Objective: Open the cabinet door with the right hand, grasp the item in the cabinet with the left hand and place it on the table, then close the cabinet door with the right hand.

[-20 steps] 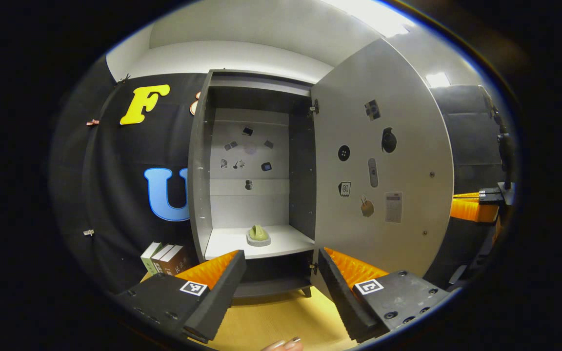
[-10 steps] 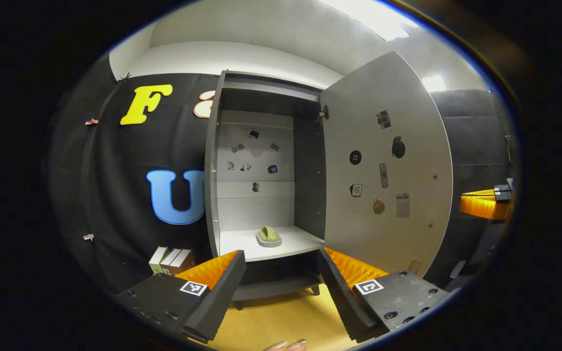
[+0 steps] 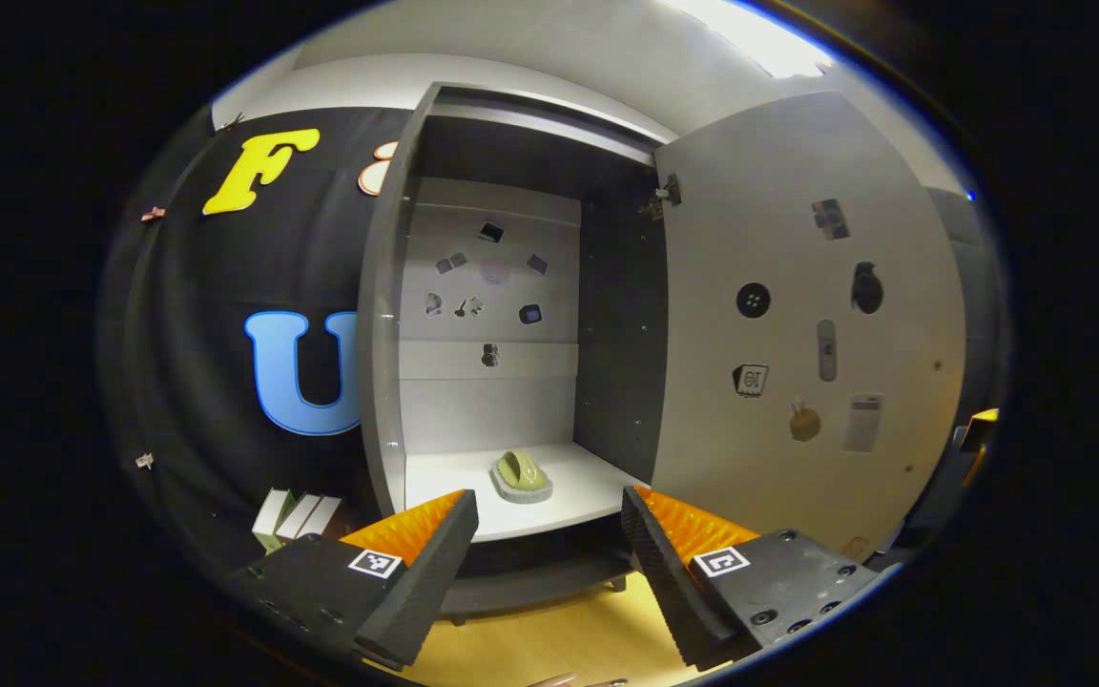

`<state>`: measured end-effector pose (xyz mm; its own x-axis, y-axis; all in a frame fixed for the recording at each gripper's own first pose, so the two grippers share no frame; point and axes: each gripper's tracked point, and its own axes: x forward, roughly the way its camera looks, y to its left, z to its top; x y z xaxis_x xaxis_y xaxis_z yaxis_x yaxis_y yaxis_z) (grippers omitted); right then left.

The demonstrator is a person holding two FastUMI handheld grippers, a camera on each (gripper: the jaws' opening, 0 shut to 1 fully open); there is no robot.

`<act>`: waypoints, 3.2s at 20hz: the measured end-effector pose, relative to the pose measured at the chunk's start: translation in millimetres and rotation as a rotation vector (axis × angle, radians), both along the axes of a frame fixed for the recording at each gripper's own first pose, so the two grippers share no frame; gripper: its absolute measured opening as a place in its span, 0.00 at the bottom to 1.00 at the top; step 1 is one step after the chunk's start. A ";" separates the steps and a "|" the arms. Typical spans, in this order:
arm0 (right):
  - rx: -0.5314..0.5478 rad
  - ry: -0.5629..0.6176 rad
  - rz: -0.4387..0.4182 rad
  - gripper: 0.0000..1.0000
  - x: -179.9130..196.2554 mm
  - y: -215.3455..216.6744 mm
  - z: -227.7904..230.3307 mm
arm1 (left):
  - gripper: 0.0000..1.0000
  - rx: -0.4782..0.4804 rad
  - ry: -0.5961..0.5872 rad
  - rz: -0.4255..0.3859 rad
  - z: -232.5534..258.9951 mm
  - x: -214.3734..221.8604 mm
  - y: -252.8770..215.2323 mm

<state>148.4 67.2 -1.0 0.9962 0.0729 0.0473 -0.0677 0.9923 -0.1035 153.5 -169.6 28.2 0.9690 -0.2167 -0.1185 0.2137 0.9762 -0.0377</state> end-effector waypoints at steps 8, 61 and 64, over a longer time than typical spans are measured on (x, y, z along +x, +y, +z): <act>0.100 0.001 0.227 0.97 23.7 42.6 -1.2 | 0.95 0.015 0.117 0.006 -41.0 130.9 -19.7; -0.035 -0.046 0.113 0.97 14.1 20.7 2.5 | 0.22 -0.047 0.308 0.041 -123.4 13.4 -26.1; -0.047 -0.038 0.055 0.97 6.3 11.2 2.1 | 0.22 -0.072 0.368 0.037 -158.8 -29.7 -34.3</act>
<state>154.7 78.4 1.1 0.9882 0.1306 0.0806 -0.1172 0.9812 -0.1534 123.8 -203.8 -130.6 0.8719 -0.2030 -0.4456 0.1380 0.9750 -0.1742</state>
